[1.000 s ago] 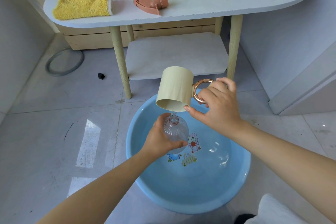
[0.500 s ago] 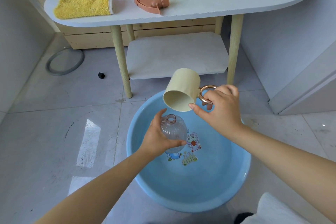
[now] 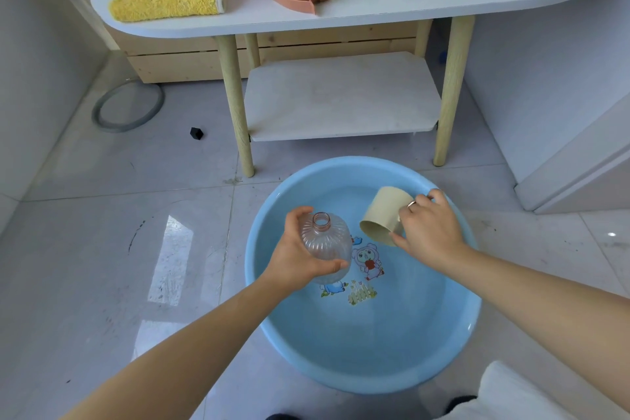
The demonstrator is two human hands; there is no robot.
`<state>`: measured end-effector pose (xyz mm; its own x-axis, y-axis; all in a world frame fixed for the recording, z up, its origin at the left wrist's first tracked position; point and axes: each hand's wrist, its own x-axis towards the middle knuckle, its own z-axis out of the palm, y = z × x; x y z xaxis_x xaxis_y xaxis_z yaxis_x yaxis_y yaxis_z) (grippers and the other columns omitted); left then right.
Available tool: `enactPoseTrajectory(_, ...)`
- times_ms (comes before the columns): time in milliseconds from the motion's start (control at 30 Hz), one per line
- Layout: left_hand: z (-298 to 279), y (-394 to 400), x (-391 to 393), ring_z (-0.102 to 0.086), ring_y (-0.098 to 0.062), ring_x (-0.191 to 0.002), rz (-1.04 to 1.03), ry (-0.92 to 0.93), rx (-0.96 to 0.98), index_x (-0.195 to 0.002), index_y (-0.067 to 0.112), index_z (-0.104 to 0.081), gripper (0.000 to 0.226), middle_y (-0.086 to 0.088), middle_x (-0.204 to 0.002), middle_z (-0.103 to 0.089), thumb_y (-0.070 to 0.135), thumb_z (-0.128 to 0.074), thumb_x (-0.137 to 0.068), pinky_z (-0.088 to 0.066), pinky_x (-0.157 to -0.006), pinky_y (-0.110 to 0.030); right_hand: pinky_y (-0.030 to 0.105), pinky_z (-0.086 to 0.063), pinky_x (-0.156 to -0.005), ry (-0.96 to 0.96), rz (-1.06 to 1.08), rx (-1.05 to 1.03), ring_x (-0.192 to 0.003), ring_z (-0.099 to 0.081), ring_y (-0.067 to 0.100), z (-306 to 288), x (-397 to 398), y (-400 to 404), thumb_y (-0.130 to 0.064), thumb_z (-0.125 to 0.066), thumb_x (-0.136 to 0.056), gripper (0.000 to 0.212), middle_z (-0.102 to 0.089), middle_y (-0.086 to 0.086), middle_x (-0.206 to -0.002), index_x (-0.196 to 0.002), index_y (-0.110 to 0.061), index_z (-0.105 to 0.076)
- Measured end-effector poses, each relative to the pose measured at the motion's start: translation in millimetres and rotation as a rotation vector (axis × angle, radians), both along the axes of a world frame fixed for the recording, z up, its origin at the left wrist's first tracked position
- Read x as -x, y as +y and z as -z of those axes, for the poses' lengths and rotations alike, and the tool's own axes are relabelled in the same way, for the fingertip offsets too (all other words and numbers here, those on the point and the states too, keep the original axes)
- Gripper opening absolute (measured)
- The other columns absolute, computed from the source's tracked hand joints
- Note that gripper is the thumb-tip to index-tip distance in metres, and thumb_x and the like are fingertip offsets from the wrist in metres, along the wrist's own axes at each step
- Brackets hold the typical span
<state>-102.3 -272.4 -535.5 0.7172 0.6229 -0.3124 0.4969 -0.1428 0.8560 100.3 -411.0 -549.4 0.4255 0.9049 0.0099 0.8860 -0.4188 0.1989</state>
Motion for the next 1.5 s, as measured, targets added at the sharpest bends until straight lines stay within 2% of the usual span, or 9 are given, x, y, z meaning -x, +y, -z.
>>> enactPoseTrajectory(100, 1, -1, 0, -0.049, -0.003, -0.110, -0.052, -0.012, 0.017, -0.128, 0.028, -0.030, 0.097, 0.012, -0.125, -0.044, 0.019, -0.093, -0.054, -0.040, -0.079, -0.003, 0.035, -0.027, -0.073, -0.014, -0.023, 0.129, -0.057, -0.054, 0.023, 1, 1, 0, -0.044, -0.081, -0.057, 0.042, -0.057, 0.005, -0.047, -0.052, -0.009, -0.059)
enactPoseTrajectory(267, -2, 2, -3, -0.051, -0.010, -0.113, -0.084, -0.036, 0.032, -0.124, 0.031, -0.039, 0.095, 0.011, -0.121, -0.050, 0.029, -0.094, -0.048, -0.046, -0.092, -0.023, 0.032, -0.017, -0.092, -0.023, -0.074, 0.259, -0.086, -0.051, 0.020, 2, 10, 2, -0.044, -0.040, -0.093, 0.038, -0.067, 0.001, -0.084, -0.086, -0.014, -0.062)
enactPoseTrajectory(433, 1, 0, -3, -0.045, -0.011, -0.123, -0.105, -0.040, 0.028, -0.126, 0.045, -0.039, 0.103, 0.009, -0.132, -0.045, 0.056, -0.086, -0.035, -0.043, -0.103, -0.035, 0.029, -0.022, -0.091, 0.055, -0.029, 0.332, -0.072, -0.039, 0.018, 3, 15, 3, -0.045, -0.040, -0.090, 0.040, -0.044, -0.004, -0.058, -0.061, -0.018, -0.046)
enactPoseTrajectory(600, -1, 1, -4, -0.050, -0.013, -0.115, -0.110, -0.024, 0.077, -0.109, 0.052, -0.039, 0.081, 0.008, -0.126, -0.048, 0.044, -0.086, -0.043, -0.047, -0.093, -0.030, 0.027, -0.022, -0.079, 0.181, 0.074, 0.341, -0.058, -0.034, 0.012, 6, 14, -1, -0.047, -0.043, -0.085, 0.043, -0.042, -0.004, -0.052, -0.051, -0.020, -0.044)
enactPoseTrajectory(733, -2, 2, -6, -0.054, -0.004, -0.100, -0.084, -0.026, 0.135, -0.117, 0.042, -0.039, 0.079, 0.018, -0.112, -0.052, 0.026, -0.090, -0.059, -0.048, -0.080, -0.020, 0.028, -0.023, -0.077, 0.406, 0.232, 0.326, -0.054, -0.037, 0.013, 3, 11, -3, -0.052, -0.047, -0.083, 0.046, -0.044, -0.004, -0.053, -0.052, -0.019, -0.041)
enactPoseTrajectory(900, -1, -4, -7, -0.057, -0.002, -0.100, -0.088, -0.028, 0.167, -0.125, 0.039, -0.037, 0.091, 0.013, -0.115, -0.055, 0.032, -0.090, -0.052, -0.050, -0.080, -0.020, 0.026, -0.032, -0.053, 0.849, 0.600, 0.142, -0.056, -0.049, 0.018, -6, 6, -4, -0.055, -0.058, -0.075, 0.043, -0.052, -0.001, -0.059, -0.060, -0.015, -0.056)
enactPoseTrajectory(1033, -3, -5, -7, -0.056, -0.006, -0.106, -0.125, -0.044, 0.159, -0.129, 0.035, -0.038, 0.097, 0.011, -0.119, -0.054, 0.032, -0.092, -0.048, -0.048, -0.084, -0.020, 0.028, -0.033, -0.059, 1.105, 0.737, -0.029, -0.059, -0.046, 0.020, -12, 1, -6, -0.051, -0.064, -0.074, 0.040, -0.052, 0.001, -0.066, -0.062, -0.013, -0.060)
enactPoseTrajectory(1200, -5, -2, -8, -0.056, -0.009, -0.105, -0.134, -0.035, 0.126, -0.119, 0.031, -0.043, 0.082, 0.011, -0.113, -0.058, 0.027, -0.092, -0.054, -0.046, -0.080, -0.018, 0.030, -0.039, -0.065, 1.179, 0.795, -0.203, -0.061, -0.048, 0.020, -24, -5, -5, -0.046, -0.065, -0.076, 0.038, -0.051, 0.000, -0.063, -0.062, -0.013, -0.055)
enactPoseTrajectory(1500, -2, -8, -9, -0.055, -0.006, -0.106, -0.058, -0.020, 0.067, -0.121, 0.033, -0.041, 0.081, 0.018, -0.112, -0.056, 0.023, -0.091, -0.057, -0.044, -0.085, -0.019, 0.031, -0.022, -0.055, 1.128, 0.676, -0.465, -0.057, -0.031, 0.019, -59, 4, 9, -0.046, -0.064, -0.081, 0.044, -0.030, 0.003, -0.059, -0.061, -0.014, -0.040)
